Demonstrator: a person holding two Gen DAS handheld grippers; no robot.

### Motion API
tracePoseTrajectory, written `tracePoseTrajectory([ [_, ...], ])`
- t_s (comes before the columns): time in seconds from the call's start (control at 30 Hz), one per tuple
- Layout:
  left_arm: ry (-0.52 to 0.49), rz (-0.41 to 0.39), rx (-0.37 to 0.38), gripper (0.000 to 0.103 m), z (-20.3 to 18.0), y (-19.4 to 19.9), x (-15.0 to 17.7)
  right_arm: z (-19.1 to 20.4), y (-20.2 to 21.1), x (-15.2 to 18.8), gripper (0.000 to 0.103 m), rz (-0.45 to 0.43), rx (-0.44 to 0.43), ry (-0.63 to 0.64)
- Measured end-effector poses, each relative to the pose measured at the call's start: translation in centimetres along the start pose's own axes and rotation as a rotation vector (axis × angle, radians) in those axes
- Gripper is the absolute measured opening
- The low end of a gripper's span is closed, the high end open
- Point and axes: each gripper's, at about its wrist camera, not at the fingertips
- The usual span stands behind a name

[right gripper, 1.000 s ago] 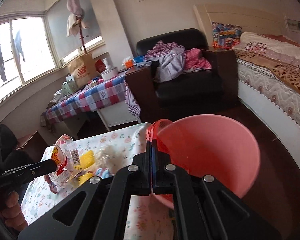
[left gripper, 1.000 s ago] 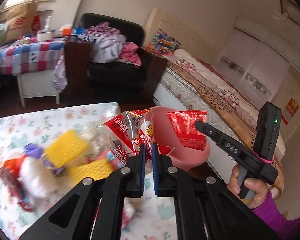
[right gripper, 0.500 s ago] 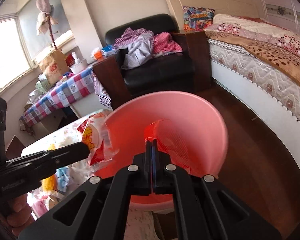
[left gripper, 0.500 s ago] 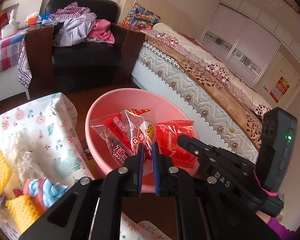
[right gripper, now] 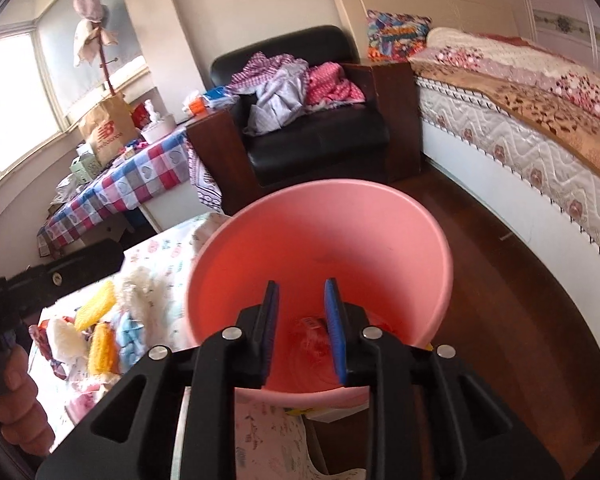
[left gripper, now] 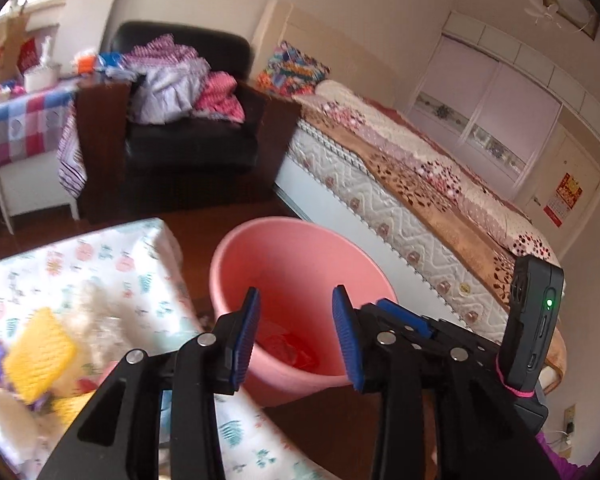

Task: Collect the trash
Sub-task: 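Return the left gripper to the table and grasp the crumpled red wrapper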

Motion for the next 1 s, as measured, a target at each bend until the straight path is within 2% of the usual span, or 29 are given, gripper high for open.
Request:
tracePoseTrajectory([
  [0.27, 0.047, -0.124, -0.152, 0.039, 3.2, 8.5, 2.8, 5.3, 1.8, 1.6, 0.024, -0.015, -0.030, 0.129],
  [0.5, 0.120, -0.199, -0.331, 0.046, 7.8, 16.1, 7.8, 9.3, 2.0, 3.5, 0.025, 0.028, -0.092, 0.213],
  [0.73, 0.280, -0.175, -0.420, 0.048, 14.0, 20.5, 13.8, 12.5, 1.1, 5.3, 0.025, 0.097, -0.143, 0.271],
  [0.87, 0.336, -0.132, -0.444, 0.048, 16.3, 20.5, 16.3, 14.2, 0.2, 6.0, 0.025, 0.129, -0.151, 0.314],
  [1.0, 0.372, -0.099, -0.428, 0.048, 17.4, 18.9, 16.9, 15.0, -0.2, 6.4, 0.025, 0.148, -0.158, 0.328],
])
Point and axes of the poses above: each gripper's, at about its wrist camera, not at the fingertips, and y roughly against the way its jaws point, z to its left, x to its underside, and after that the axes turned 13 degrees about z, right-handed
